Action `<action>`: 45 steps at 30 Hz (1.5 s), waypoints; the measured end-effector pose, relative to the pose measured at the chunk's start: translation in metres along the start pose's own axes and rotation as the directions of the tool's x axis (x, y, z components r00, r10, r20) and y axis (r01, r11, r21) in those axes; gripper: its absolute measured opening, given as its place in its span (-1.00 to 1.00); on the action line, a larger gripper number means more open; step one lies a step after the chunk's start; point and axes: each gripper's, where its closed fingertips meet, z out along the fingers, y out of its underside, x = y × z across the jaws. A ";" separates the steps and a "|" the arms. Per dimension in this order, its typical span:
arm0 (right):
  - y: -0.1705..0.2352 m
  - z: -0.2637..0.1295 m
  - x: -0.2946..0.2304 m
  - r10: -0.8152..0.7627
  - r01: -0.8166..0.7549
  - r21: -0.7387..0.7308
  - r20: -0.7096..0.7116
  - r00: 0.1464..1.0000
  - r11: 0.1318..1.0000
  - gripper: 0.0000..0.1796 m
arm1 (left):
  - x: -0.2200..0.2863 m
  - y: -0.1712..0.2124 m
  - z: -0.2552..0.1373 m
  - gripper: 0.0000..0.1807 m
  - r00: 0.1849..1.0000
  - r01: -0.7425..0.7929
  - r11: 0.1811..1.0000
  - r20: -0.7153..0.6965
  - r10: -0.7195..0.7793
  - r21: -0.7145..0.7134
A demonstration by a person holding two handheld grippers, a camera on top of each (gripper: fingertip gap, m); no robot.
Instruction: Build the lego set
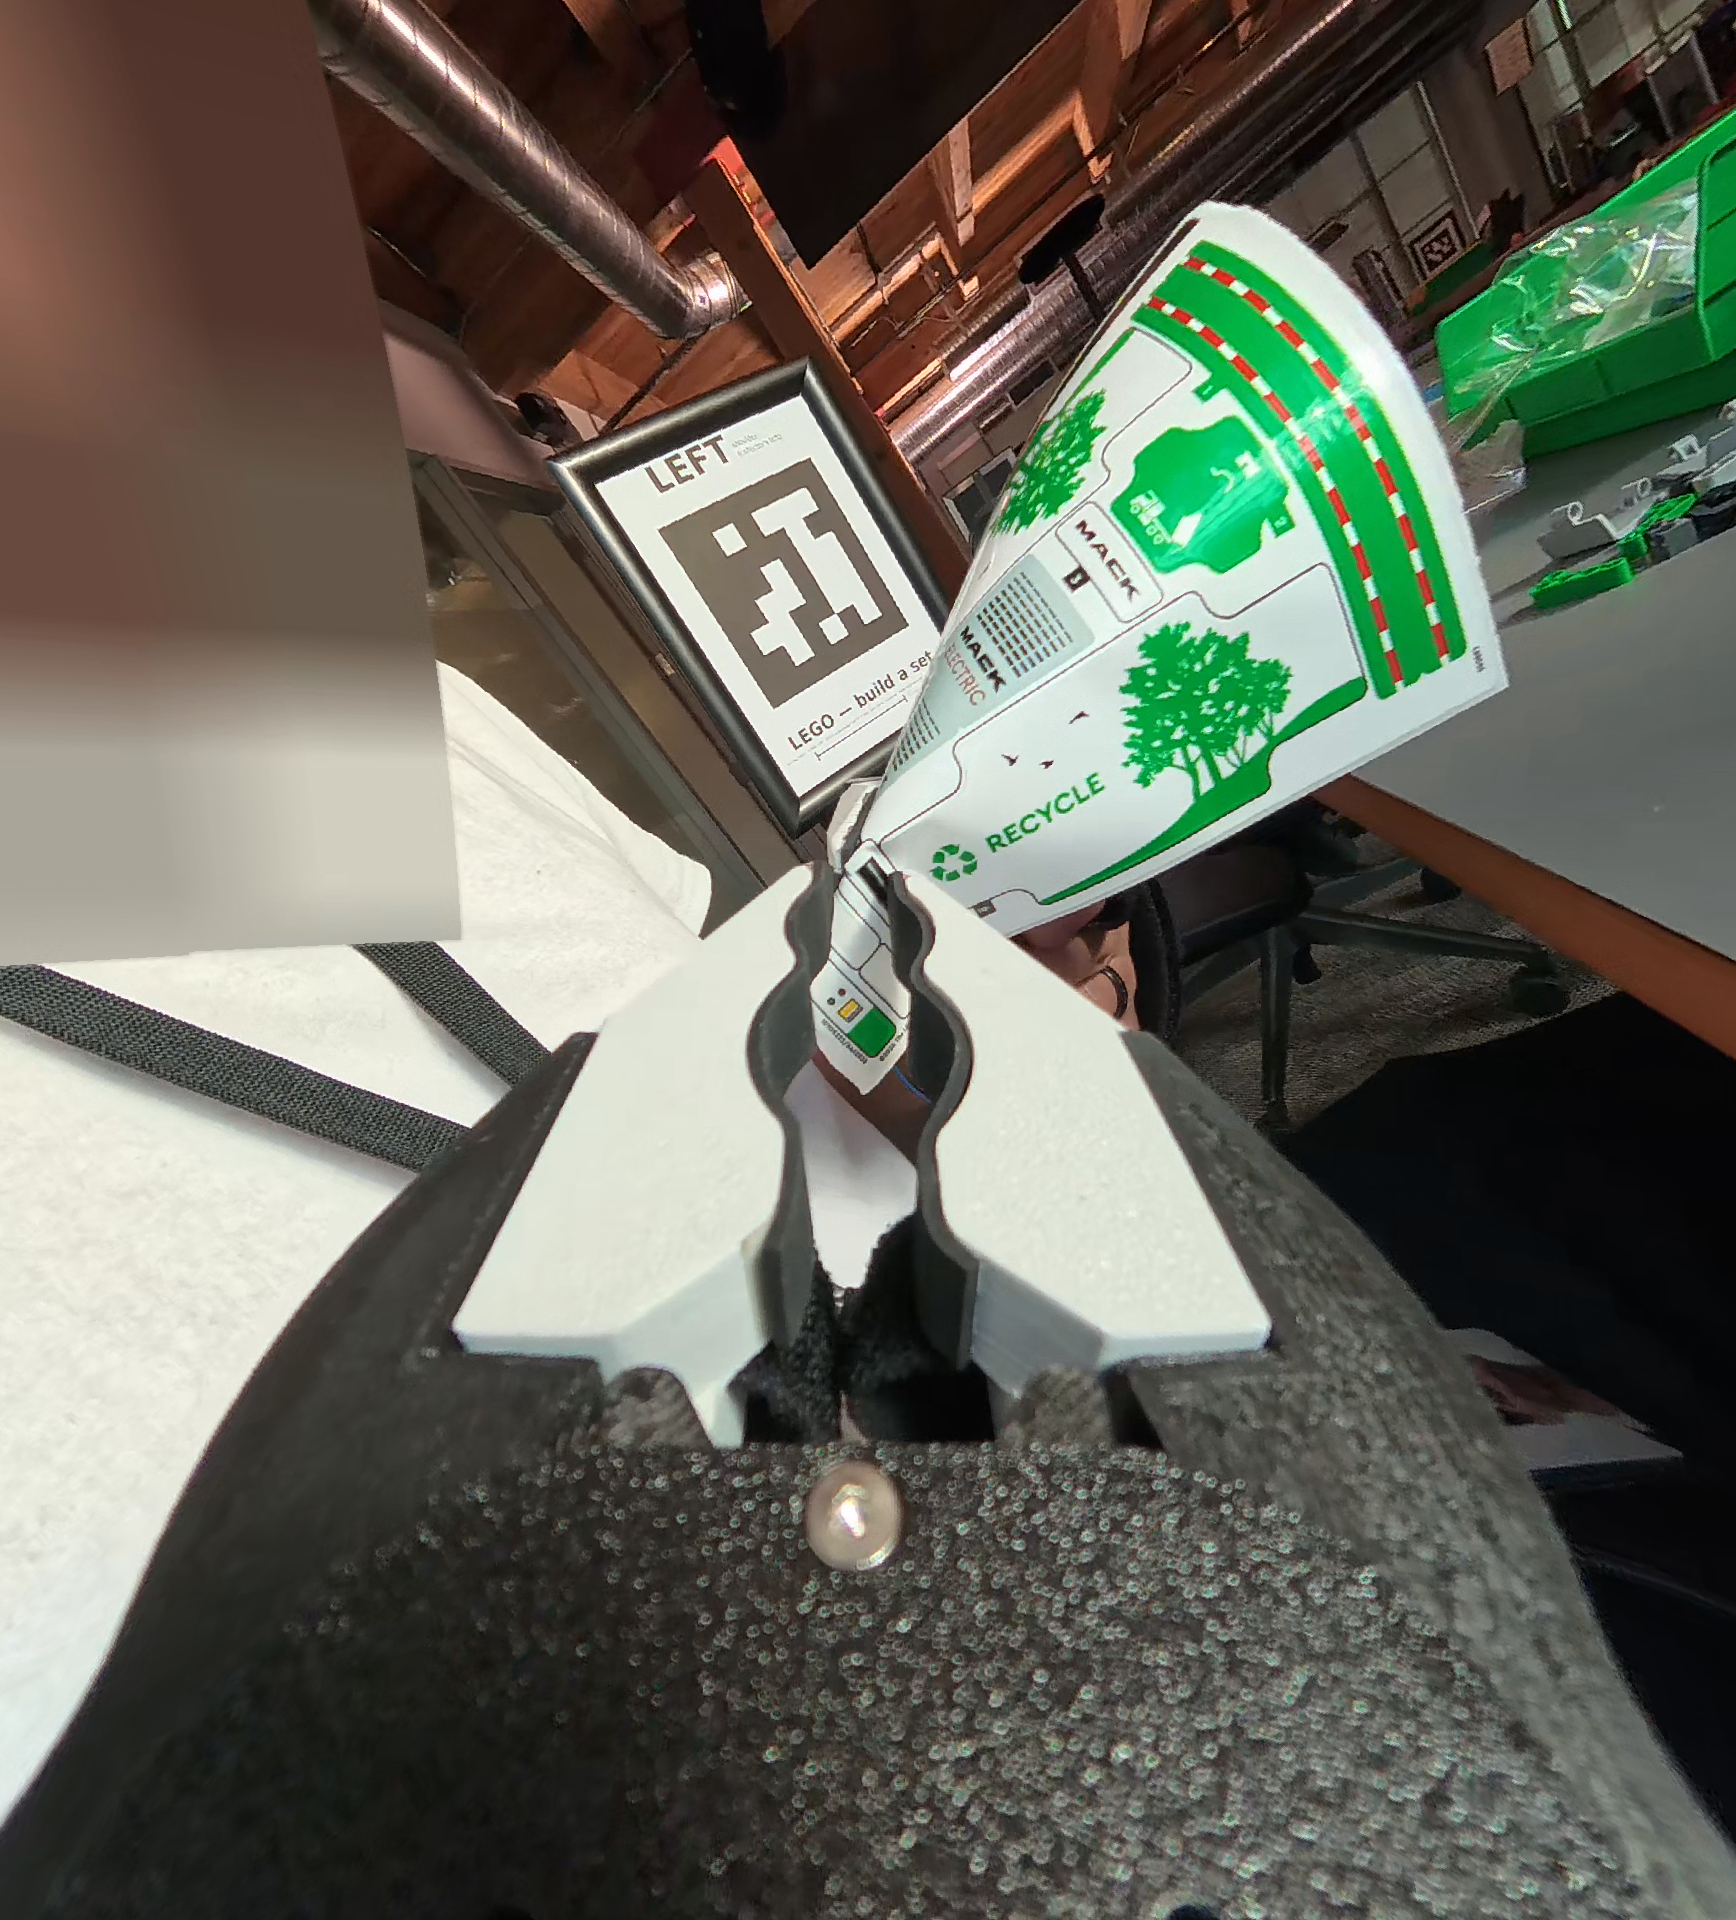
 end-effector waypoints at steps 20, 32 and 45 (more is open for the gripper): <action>-0.003 -0.004 -0.001 0.112 -0.118 0.058 0.092 0.989 0.991 -1.00 | 0.002 0.003 -0.001 -1.00 0.996 -0.073 0.996 0.042 0.075 -0.055; -0.028 -0.024 0.030 0.013 0.018 0.174 -0.175 0.984 0.985 -1.00 | -0.028 -0.005 -0.016 -1.00 0.978 -0.057 0.998 0.199 0.063 -0.036; -0.061 -0.064 0.064 -0.089 0.220 0.222 -0.483 0.871 0.950 -1.00 | -0.070 -0.020 -0.039 -1.00 0.932 0.090 0.996 0.350 -0.090 0.017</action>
